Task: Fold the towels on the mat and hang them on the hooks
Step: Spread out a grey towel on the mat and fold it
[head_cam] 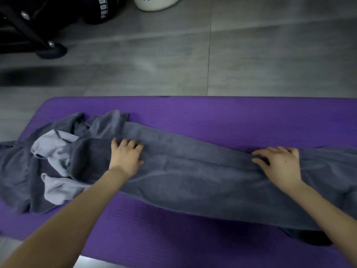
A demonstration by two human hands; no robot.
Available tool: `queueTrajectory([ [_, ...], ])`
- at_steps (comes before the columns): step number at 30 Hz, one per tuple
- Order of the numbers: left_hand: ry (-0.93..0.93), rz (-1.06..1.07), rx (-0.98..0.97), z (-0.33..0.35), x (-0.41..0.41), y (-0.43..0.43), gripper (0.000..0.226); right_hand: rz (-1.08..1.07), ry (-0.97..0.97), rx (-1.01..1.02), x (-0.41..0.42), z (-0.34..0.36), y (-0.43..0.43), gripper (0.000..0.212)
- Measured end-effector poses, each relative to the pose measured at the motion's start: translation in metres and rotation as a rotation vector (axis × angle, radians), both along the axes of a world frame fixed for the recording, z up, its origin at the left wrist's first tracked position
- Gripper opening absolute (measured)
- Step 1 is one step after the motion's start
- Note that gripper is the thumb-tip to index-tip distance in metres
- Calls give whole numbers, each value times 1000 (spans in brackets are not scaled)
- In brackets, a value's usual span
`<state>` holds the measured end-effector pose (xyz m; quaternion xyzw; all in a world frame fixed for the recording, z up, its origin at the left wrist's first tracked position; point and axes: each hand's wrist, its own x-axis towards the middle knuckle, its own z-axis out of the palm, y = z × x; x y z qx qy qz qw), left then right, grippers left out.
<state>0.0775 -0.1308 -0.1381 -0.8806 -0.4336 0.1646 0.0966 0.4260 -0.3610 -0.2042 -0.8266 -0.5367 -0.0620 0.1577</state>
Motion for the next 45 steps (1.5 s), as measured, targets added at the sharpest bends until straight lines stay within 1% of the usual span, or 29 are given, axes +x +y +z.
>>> queueTrajectory([
  [1, 74, 35, 5, 2, -6, 3, 54, -13, -32, 8, -2, -2, -7, 32],
  [3, 114, 36, 8, 8, -17, 9, 51, -42, -71, 30, -10, -6, -14, 38],
  [6, -9, -101, 3, 22, -25, 15, 41, -7, -75, 93, -37, 4, 1, 37],
  [8, -144, -203, -9, 36, -28, 12, 32, 123, -56, 81, -61, 11, 15, 46],
  [10, -248, -300, -43, 55, -32, 2, 21, 260, -28, 11, -84, 15, 27, 59],
  [11, -276, -337, -77, 63, -34, -2, 24, 313, -25, -31, -94, 15, 31, 62],
  [13, -295, -398, -154, 76, -41, -10, 32, 390, -23, -98, -109, 15, 34, 58],
  [15, -342, -414, -202, 85, -50, -16, 34, 458, -31, -110, -114, 14, 30, 37],
  [16, -399, -396, -210, 87, -53, -19, 34, 477, -28, -120, -115, 14, 25, 28],
  [18, -534, -319, -206, 92, -52, -23, 32, 502, -10, -97, -113, 10, 8, 18],
  [19, -594, -284, -182, 92, -48, -23, 29, 520, 6, -86, -112, 8, -2, 16],
  [20, -629, -255, -132, 89, -42, -21, 26, 531, 27, -99, -111, 6, -13, 24],
  [22, -579, -187, 7, 80, -28, -11, 24, 566, 7, -192, -109, 0, -32, 43],
  [23, -500, -115, 48, 75, -22, -8, 27, 589, -23, -233, -110, -3, -39, 43],
  [24, -427, -66, 62, 70, -17, -7, 30, 602, -48, -233, -112, -5, -43, 36],
  [25, -383, -71, 50, 66, -13, -10, 31, 595, -48, -207, -114, -4, -45, 24],
  [26, -379, -124, 26, 61, -10, -16, 29, 570, -21, -165, -115, -1, -44, 12],
  [27, -404, -193, -10, 57, -6, -27, 25, 525, 35, -131, -115, 4, -43, 13],
  [28, -447, -259, -70, 55, -2, -39, 24, 481, 120, -92, -114, 10, -43, 19],
  [30, -510, -295, -315, 51, 6, -67, 37, 364, 353, -22, -111, 31, -42, 27],
  [32, -536, -236, -558, 47, 14, -89, 52, 181, 571, 34, -101, 55, -39, 23],
  [33, -532, -226, -612, 45, 19, -99, 58, 118, 619, 67, -95, 68, -38, 21],
  [35, -538, -242, -592, 39, 27, -115, 61, 95, 675, 101, -84, 93, -33, 17],
  [36, -551, -252, -539, 37, 32, -122, 55, 115, 712, 108, -80, 108, -30, 13],
  [38, -597, -246, -423, 42, 42, -131, 33, 149, 786, 111, -72, 137, -27, 9],
  [39, -639, -243, -381, 47, 46, -132, 24, 150, 803, 107, -67, 148, -26, 10],
  [41, -742, -224, -323, 63, 50, -122, 16, 125, 800, 110, -51, 172, -27, 16],
  [43, -812, -149, -370, 87, 50, -104, 12, 60, 880, 144, -30, 198, -31, 20],
  [45, -860, -48, -523, 117, 53, -88, 13, 11, 1023, 147, -11, 222, -39, 17],
])
